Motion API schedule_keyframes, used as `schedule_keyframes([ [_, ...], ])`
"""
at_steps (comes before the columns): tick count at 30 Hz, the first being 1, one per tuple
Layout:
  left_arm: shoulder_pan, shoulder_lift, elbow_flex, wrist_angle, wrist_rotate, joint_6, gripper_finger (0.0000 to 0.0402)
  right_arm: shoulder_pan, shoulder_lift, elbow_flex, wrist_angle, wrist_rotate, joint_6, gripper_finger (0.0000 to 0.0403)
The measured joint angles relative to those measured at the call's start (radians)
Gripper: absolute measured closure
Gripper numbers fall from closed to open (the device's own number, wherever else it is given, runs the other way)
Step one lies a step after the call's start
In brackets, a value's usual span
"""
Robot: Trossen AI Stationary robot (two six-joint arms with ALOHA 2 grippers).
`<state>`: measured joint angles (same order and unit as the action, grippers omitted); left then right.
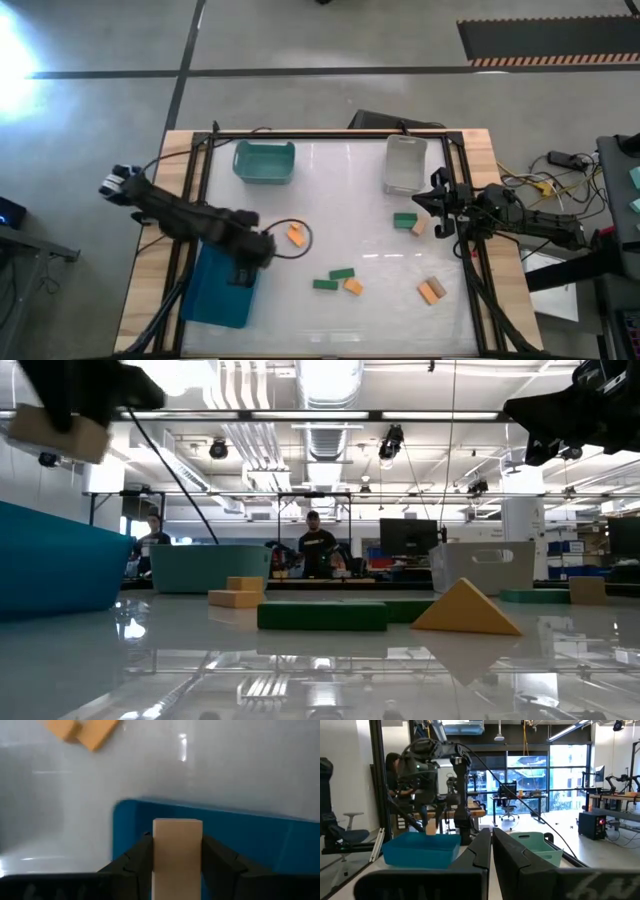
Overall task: Sort & place blocks by color
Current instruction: Put the light brown block into the blue bin
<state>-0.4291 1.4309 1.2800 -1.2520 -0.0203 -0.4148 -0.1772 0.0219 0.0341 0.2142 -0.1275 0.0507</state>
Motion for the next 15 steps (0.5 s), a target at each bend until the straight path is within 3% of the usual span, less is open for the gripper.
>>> schedule_keyframes([
  [6, -0.109, -0.061, -0.14, 0.021, 0.143, -0.163, 0.0286, 0.0, 0.0, 0.0, 0.0, 0.0, 0.0, 0.0394],
  [15, -0.142, -0.02, -0.265, 0.255, 0.135, -0.208, 0.0286, 0.0, 0.0, 0.0, 0.001, 0.0, -0.001, 0.0394],
])
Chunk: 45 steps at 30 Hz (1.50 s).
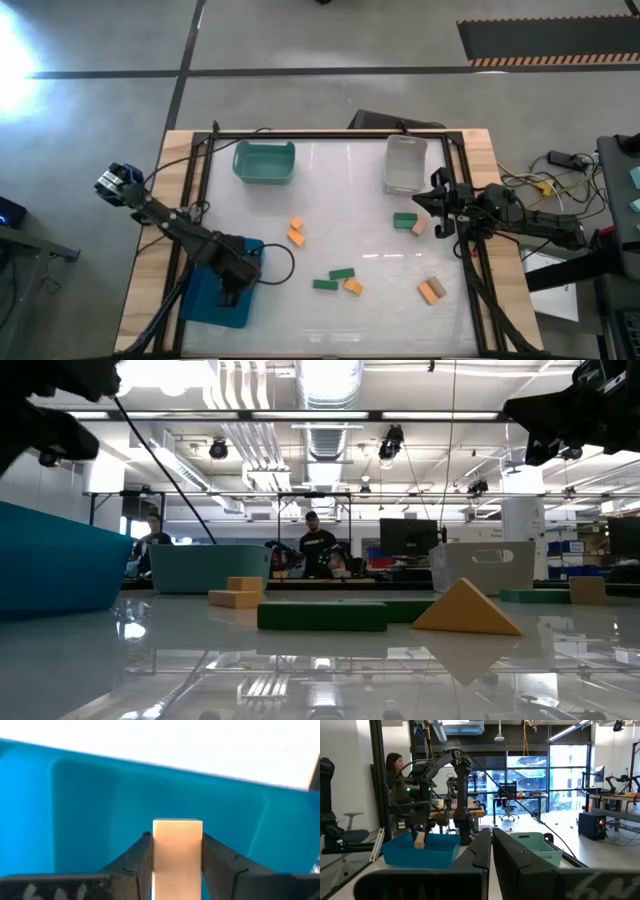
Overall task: Sort & place blocks by color
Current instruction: Put the light brown block into the blue bin
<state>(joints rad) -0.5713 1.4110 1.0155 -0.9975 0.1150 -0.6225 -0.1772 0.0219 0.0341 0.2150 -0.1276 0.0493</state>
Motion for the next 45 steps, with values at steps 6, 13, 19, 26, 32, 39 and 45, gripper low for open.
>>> schedule_keyframes([
  [6, 0.022, 0.067, 0.001, 0.115, -0.031, 0.102, 0.0286, 0.0, 0.0, 0.0, 0.006, 0.0, 0.001, 0.0394],
  [13, 0.111, 0.134, 0.019, 0.113, -0.368, 0.292, 0.0286, 0.0, 0.0, 0.0, 0.011, 0.0, 0.001, 0.0394],
  [19, 0.225, 0.105, 0.029, -0.044, -0.442, 0.333, 0.0286, 0.0, -0.001, 0.006, 0.04, 0.0, 0.003, 0.0394],
  [26, 0.14, -0.002, 0.118, -0.146, -0.217, 0.167, 0.0286, 0.0, 0.0, 0.024, 0.034, 0.0, 0.003, 0.0394],
  [32, -0.022, -0.04, 0.115, -0.062, -0.198, -0.062, 0.0286, 0.0, 0.0, 0.027, 0.03, 0.0, 0.003, 0.0394],
  [39, -0.135, 0.053, 0.069, 0.011, -0.197, -0.127, 0.0286, 0.0, 0.0, 0.027, 0.029, 0.0, 0.003, 0.0394],
  [45, -0.137, 0.12, 0.029, -0.035, -0.078, -0.1, 0.0286, 0.0, 0.0, 0.027, 0.029, 0.0, 0.026, 0.0394],
])
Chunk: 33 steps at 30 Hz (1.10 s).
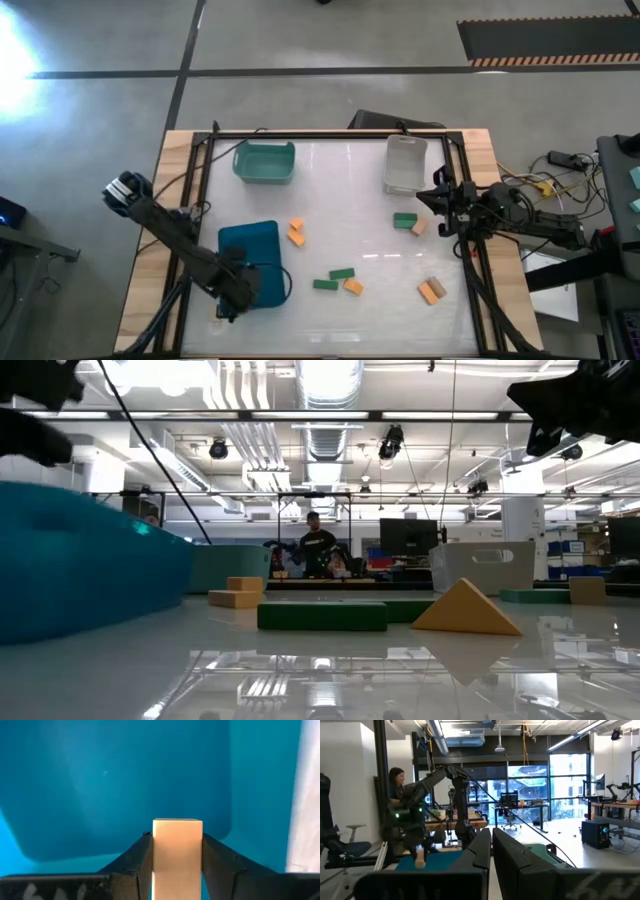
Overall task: Sort & place blocks by color
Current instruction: Put the light brown block into the blue bin, then put the green block into the gray bin
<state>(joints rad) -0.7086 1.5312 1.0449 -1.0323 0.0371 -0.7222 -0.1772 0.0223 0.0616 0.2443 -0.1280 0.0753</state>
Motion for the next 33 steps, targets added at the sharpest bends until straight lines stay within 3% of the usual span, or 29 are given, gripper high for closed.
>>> schedule_keyframes([
  [2, 0.0, 0.009, -0.012, -0.051, 0.038, -0.005, 0.0286, 0.0, 0.0, 0.0, 0.0, 0.0, 0.003, 0.0394],
  [9, 0.002, -0.009, -0.01, -0.079, 0.021, -0.005, 0.0286, 0.0, 0.0, 0.0, 0.0, 0.0, 0.003, 0.0394],
  [17, 0.105, -0.049, -0.026, -0.076, -0.275, 0.008, 0.0286, 0.0, 0.0, 0.0, 0.0, 0.0, 0.003, 0.0394],
  [24, 0.246, -0.05, -0.127, -0.036, -0.3, 0.214, 0.0286, 0.0, 0.0, 0.001, 0.008, 0.0, 0.004, 0.0394],
  [27, 0.275, -0.05, -0.156, -0.04, -0.355, 0.209, 0.0254, 0.0, 0.0, 0.001, 0.009, 0.0, 0.004, 0.0394],
  [33, 0.282, -0.05, -0.161, -0.04, -0.356, 0.284, 0.0168, 0.0, 0.0, 0.001, 0.028, 0.0, 0.004, 0.0394],
])
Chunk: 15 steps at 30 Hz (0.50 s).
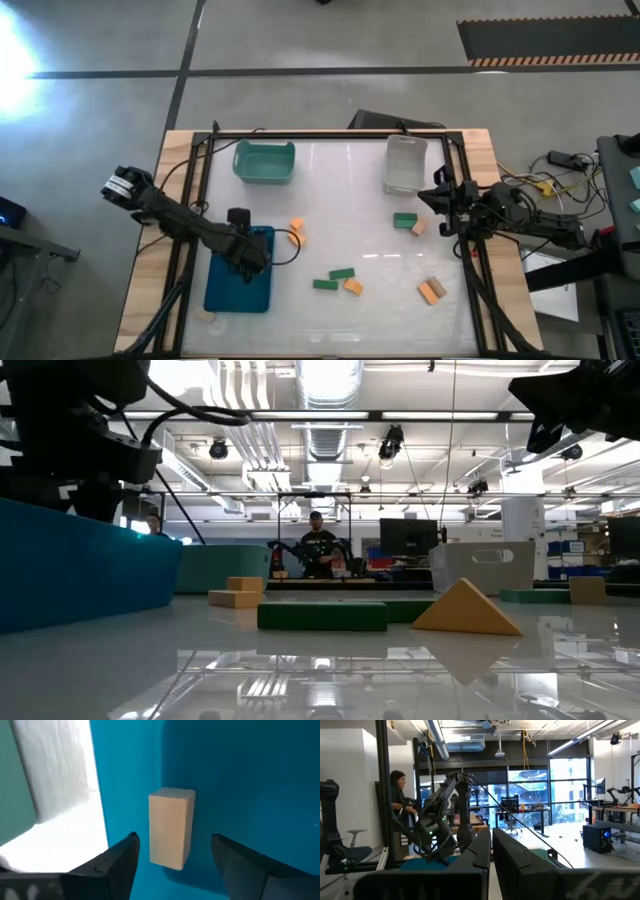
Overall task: Sort & place blocks by color
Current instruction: Put the green block into the gray bin
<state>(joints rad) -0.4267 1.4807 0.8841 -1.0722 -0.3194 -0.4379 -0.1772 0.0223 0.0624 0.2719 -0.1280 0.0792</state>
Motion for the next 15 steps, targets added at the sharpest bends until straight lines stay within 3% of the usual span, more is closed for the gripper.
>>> schedule_keyframes([
  [10, -0.001, -0.073, 0.096, 0.007, -0.007, 0.003, 0.0152, 0.001, 0.001, 0.0, -0.007, -0.002, 0.132, 0.0394],
  [15, -0.024, -0.173, 0.08, 0.292, -0.131, 0.101, 0.0151, 0.013, 0.037, -0.011, -0.004, 0.005, 0.182, 0.0394],
])
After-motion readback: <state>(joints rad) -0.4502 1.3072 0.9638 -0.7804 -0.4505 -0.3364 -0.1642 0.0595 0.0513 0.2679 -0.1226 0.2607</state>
